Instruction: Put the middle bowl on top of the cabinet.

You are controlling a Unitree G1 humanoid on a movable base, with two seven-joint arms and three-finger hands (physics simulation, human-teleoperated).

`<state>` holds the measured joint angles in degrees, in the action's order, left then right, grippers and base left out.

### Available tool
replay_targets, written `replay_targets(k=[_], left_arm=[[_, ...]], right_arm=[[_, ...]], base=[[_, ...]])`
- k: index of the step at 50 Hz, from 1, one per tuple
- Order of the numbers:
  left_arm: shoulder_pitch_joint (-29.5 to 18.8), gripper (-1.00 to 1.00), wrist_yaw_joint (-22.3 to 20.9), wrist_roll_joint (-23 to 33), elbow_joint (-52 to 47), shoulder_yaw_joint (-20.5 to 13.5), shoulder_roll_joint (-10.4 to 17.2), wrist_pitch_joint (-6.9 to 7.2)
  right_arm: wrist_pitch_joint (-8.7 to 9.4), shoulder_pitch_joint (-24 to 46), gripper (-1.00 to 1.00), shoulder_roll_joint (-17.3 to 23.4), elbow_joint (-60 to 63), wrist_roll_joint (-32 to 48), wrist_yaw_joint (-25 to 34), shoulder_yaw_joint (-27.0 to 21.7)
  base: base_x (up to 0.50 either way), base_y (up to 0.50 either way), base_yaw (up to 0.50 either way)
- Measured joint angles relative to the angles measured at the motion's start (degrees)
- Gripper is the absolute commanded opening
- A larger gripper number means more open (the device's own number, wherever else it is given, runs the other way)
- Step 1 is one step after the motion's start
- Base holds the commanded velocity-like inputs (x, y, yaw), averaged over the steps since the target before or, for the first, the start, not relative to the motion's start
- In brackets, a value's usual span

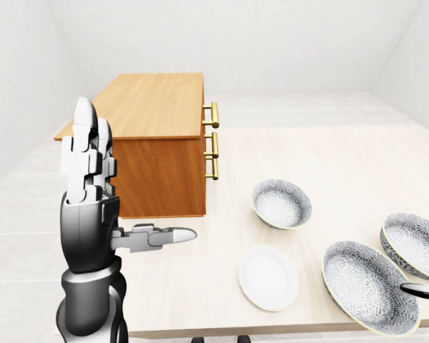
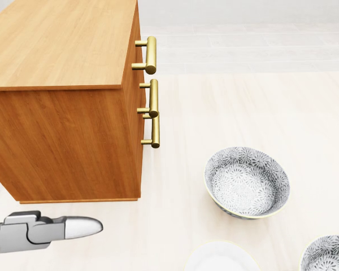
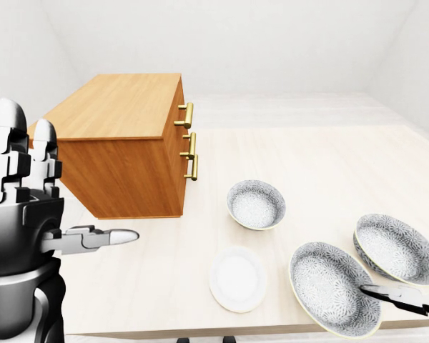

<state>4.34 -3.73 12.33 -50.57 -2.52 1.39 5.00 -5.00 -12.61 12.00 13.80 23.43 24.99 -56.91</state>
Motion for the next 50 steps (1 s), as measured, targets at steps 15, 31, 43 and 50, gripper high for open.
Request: replay_targets(k=[15,31,43,50], left_arm=[[0.2,1.00,-0.7,-0.5,-0.4,0.5,0.0,0.00],[0.6,1.00,-1.6,-0.3,-0.6,1.6,0.1,0.00],[0.7,1.00,-1.8,-0.4,-0.5,1.7,0.1,0.00],[0.7,1.00,-1.7,-0.1,-0.5,1.9,0.1,0.00]], right_arm=[[0.00,-0.1,1.00,3.1,-5.9,9.8,-8.7,-3.4],[0.00,0.3,1.00,5.1,-5.5,17.2,-14.6,-2.6],[0.00,0.7,1.00,6.0,-5.4,23.6,-17.7,-0.2],[0.00,0.5,1.00,6.9,-6.8,28.4,-20.4,1.1]], base=[[0.00,0.00,0.00],[0.00,0.00,0.00],[0.00,0.00,0.00],[0.00,0.00,0.00]])
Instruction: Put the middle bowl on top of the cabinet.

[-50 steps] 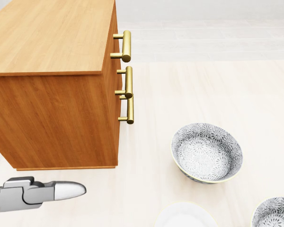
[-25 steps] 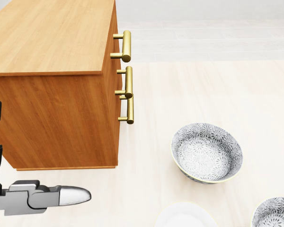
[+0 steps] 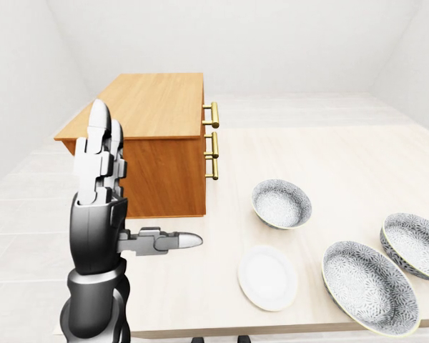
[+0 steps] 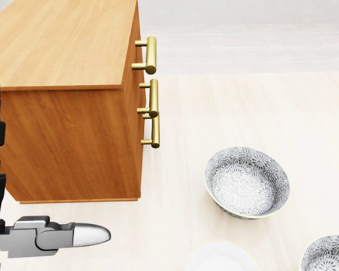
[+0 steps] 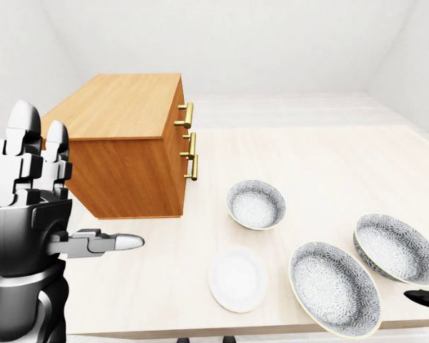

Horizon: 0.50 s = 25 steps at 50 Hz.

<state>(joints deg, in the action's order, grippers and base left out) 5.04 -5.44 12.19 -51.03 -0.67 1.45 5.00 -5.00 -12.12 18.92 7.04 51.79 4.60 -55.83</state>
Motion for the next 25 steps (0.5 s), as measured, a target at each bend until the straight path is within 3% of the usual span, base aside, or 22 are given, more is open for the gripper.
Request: replay_targets(k=[25], left_arm=[[0.2,1.00,0.0,0.4,0.1,0.3,-0.1,0.00]], right_arm=[[0.00,-2.4,1.00,1.8,-5.8,14.9,-6.4,3.7]], base=[[0.00,0.00,0.00]])
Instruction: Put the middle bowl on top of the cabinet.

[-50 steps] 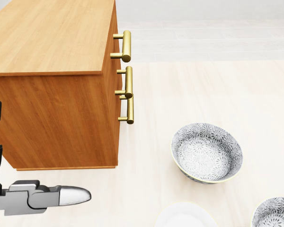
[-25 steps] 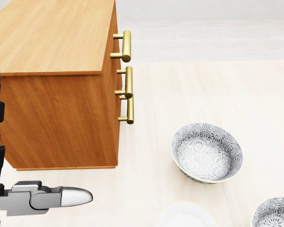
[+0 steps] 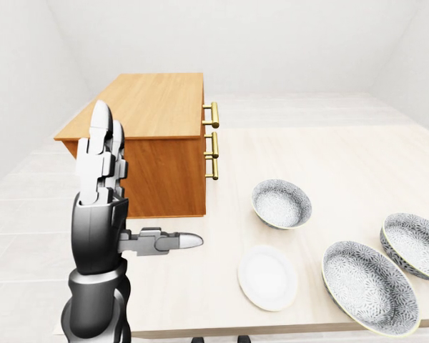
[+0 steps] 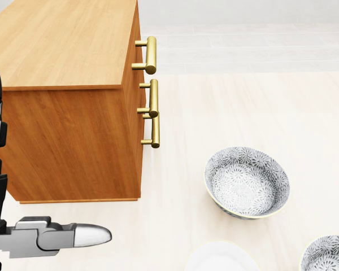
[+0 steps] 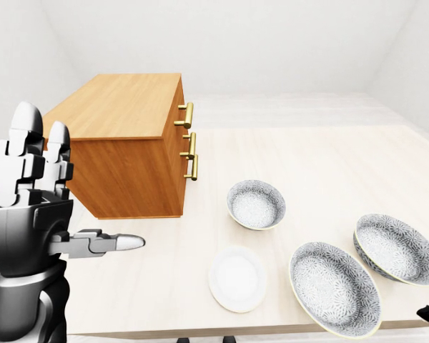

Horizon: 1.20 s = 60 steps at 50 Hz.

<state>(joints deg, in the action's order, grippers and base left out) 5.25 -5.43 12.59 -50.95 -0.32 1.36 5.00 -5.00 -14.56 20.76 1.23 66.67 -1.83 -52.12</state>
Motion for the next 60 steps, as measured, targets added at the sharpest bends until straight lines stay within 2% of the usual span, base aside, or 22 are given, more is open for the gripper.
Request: replay_targets(k=[16,28,45,53,60], left_arm=[[-0.1,1.00,-0.1,-0.2,0.1,-0.1,0.0,0.00],[0.0,1.00,-0.1,-0.2,0.0,0.0,0.0,0.00],[0.0,1.00,-0.2,-0.1,-0.1,0.0,0.0,0.00],[0.2,1.00,-0.2,-0.1,-0.1,0.1,0.0,0.00],[0.2,1.00,-0.2,0.0,-0.1,0.1,0.0,0.00]], right_arm=[[0.00,-0.9,1.00,0.4,0.9,6.4,1.3,-1.4],[0.00,1.7,1.00,-2.1,1.0,-6.6,6.6,-2.9],[0.00,2.0,1.00,-2.4,1.3,-12.3,8.2,-2.5],[0.00,1.6,1.00,-2.0,1.2,-9.3,5.6,-1.5],[0.00,1.7,1.00,-0.9,-0.7,-1.9,0.1,0.7]], base=[[0.00,0.00,0.00],[0.00,0.00,0.00],[0.00,0.00,0.00],[0.00,0.00,0.00],[0.00,0.00,0.00]])
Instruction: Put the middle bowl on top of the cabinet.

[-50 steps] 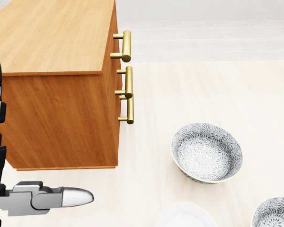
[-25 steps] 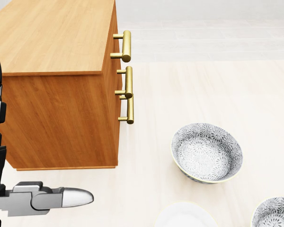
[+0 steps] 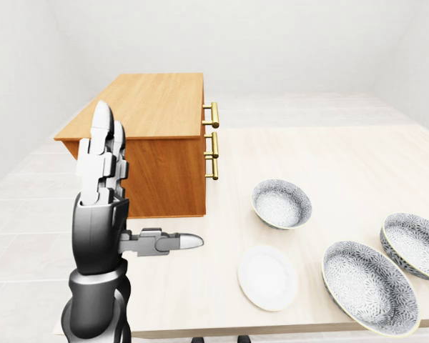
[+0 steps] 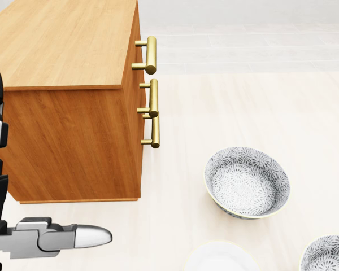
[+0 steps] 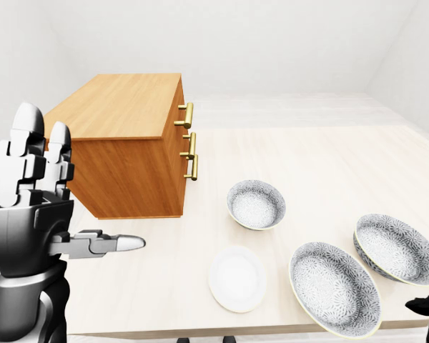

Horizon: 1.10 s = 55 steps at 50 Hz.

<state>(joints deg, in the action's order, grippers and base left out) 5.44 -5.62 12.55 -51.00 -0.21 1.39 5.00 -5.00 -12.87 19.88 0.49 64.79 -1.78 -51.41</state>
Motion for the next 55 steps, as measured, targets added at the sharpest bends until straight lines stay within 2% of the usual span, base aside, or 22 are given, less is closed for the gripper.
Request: replay_targets(k=[16,23,38,55], left_arm=[[0.0,1.00,-0.1,0.5,0.1,0.5,0.1,0.00],[0.1,1.00,-0.2,0.7,0.3,0.7,0.1,0.00],[0.2,1.00,-0.3,0.9,0.5,0.9,0.0,0.00],[0.3,1.00,-0.4,1.2,0.6,1.2,0.1,0.00]], right_arm=[[0.00,1.1,1.00,4.6,-11.7,17.2,-14.8,7.3],[0.04,2.6,1.00,7.4,-19.3,21.4,-20.4,11.0],[3.58,5.9,1.00,12.3,-32.4,23.9,-28.0,18.8],[8.07,12.2,1.00,17.4,-49.4,18.9,-28.2,28.0]], base=[[0.00,0.00,0.00],[0.00,0.00,0.00],[0.00,0.00,0.00],[0.00,0.00,0.00]])
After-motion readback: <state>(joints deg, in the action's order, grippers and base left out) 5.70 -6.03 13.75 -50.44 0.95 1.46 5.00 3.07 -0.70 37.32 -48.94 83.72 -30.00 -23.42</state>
